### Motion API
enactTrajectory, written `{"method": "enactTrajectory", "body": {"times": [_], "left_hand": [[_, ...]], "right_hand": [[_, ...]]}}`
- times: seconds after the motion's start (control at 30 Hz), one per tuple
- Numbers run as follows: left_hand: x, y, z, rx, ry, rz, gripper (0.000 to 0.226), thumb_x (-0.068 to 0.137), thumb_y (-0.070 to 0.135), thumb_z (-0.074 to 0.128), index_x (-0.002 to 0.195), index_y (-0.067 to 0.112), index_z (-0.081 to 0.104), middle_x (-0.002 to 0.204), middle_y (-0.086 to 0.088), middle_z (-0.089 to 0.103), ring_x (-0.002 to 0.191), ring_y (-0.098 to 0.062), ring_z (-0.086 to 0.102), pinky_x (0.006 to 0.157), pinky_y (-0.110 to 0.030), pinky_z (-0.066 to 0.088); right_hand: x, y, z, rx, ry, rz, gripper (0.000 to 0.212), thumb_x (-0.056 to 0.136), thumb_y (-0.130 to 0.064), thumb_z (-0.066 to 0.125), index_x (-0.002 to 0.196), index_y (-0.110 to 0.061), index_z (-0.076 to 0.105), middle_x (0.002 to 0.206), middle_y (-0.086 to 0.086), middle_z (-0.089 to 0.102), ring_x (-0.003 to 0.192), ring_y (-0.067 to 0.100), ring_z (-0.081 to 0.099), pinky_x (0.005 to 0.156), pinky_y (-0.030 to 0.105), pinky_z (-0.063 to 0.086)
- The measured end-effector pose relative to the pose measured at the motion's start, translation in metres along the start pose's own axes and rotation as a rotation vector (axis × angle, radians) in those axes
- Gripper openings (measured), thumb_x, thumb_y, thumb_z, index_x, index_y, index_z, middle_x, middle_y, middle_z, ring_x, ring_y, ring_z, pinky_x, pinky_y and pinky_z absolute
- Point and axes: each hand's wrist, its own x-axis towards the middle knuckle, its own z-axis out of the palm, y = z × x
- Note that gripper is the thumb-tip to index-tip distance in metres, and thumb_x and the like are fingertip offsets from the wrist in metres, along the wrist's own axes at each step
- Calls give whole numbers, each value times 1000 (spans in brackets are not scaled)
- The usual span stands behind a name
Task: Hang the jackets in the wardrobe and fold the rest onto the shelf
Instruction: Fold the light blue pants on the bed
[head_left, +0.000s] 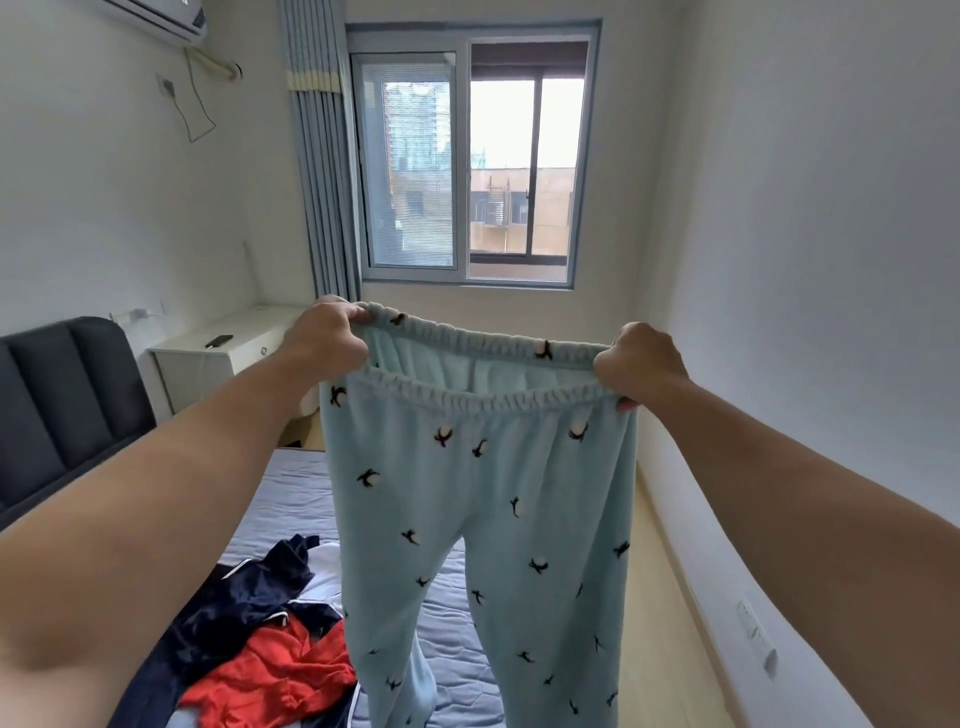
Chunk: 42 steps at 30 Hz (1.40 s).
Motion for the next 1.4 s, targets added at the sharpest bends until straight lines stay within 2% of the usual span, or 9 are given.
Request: {"method": "enactTrajectory", "body": {"times": [0.07,0.2,0.4,0.53,0.73,0.83,0.97,1.1,1.4], "left_hand": [[2,-2,-3,4,-12,2,58,72,-4,58,125,17,68,123,1,54,109,-21,56,81,-19,44],[7,-1,-13,50,84,46,56,75,-8,49,116,22,73,121,-2,63,111,-27,60,92,-28,47],[15,7,-45,97,182,21,45,80,-6,51,95,27,79,105,-1,74,95,-23,66,90,-33,54],[17,7,-57,6,175,-45,44,81,-14,49,77,19,79,86,-4,75,60,-21,69,67,-30,59],[14,3,-59,4,248,-80,34,75,-6,50,75,12,79,80,-6,73,76,-19,62,70,-24,47],[13,2,-57,-9,208,-78,24,76,11,51,63,9,71,63,-4,65,66,-21,58,57,-23,41],[12,-2,-58,52,148,48,32,79,45,66,61,19,69,54,9,62,62,-9,59,52,-20,36],[7,-9,-61,111,75,171,43,62,67,84,67,28,67,58,14,64,62,-1,60,56,-16,38],[6,-38,-61,205,103,148,44,65,58,87,75,22,64,69,5,62,73,-21,61,67,-30,44]], "right_hand": [[4,-2,-1,63,-52,-32,17,78,-4,46,88,-11,58,85,10,64,52,28,69,45,41,59],[10,-9,-7,92,-194,-218,36,88,13,44,99,-21,53,113,5,56,85,28,62,53,42,62],[10,-28,-34,438,-201,-228,50,86,19,41,77,-17,75,123,2,62,102,26,62,61,36,63],[18,-31,-46,317,-232,-191,48,85,18,41,71,-10,78,92,11,71,84,31,67,56,29,61],[37,-24,-49,-1,-95,-128,23,88,5,53,89,0,76,89,12,68,76,27,66,66,37,61],[36,-27,-45,-155,-56,-141,24,92,-16,51,95,0,68,92,13,66,81,27,60,70,34,49],[32,-26,-42,-208,32,-229,24,85,-33,62,86,-10,67,83,6,66,76,21,63,72,35,58],[31,-22,-45,-274,-4,-234,17,79,-17,65,95,-11,66,94,7,64,84,23,62,72,33,55],[28,-5,-56,-346,-17,-161,24,87,-10,55,90,-24,74,89,1,67,76,21,63,72,34,55]]}}
